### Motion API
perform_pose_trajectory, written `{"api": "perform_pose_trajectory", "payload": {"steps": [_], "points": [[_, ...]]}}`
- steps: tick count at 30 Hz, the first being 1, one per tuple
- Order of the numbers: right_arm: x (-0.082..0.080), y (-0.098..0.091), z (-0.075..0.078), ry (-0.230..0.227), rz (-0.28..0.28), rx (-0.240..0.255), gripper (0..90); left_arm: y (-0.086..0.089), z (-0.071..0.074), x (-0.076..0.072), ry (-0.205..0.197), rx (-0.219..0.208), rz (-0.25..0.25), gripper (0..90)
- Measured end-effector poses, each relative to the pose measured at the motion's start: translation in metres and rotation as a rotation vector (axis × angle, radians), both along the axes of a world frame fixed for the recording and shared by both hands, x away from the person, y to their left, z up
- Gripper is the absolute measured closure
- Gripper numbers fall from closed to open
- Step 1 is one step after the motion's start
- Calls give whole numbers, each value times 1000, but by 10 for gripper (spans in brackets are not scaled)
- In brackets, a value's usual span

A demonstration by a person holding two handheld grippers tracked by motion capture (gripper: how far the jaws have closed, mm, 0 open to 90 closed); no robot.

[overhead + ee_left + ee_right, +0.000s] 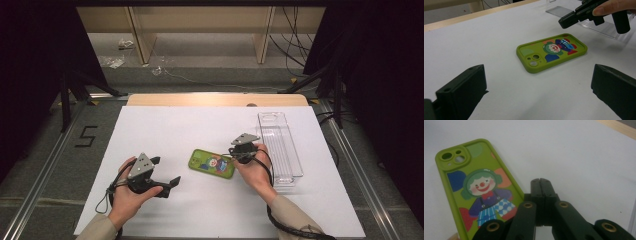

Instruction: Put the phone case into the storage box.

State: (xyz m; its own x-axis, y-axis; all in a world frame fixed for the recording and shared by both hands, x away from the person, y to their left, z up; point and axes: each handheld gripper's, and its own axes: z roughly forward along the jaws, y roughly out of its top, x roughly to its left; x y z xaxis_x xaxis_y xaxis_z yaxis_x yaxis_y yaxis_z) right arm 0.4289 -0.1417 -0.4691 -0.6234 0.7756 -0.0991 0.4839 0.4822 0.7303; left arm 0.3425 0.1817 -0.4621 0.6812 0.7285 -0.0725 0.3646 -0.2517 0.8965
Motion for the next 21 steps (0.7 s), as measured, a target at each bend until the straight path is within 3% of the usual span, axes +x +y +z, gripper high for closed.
{"api": "perform_pose_trajectory", "payload": {"steps": [21], "points": [[8, -1, -11, 59, -21, -34, 900, 0, 0, 0, 0, 4, -4, 0]]}}
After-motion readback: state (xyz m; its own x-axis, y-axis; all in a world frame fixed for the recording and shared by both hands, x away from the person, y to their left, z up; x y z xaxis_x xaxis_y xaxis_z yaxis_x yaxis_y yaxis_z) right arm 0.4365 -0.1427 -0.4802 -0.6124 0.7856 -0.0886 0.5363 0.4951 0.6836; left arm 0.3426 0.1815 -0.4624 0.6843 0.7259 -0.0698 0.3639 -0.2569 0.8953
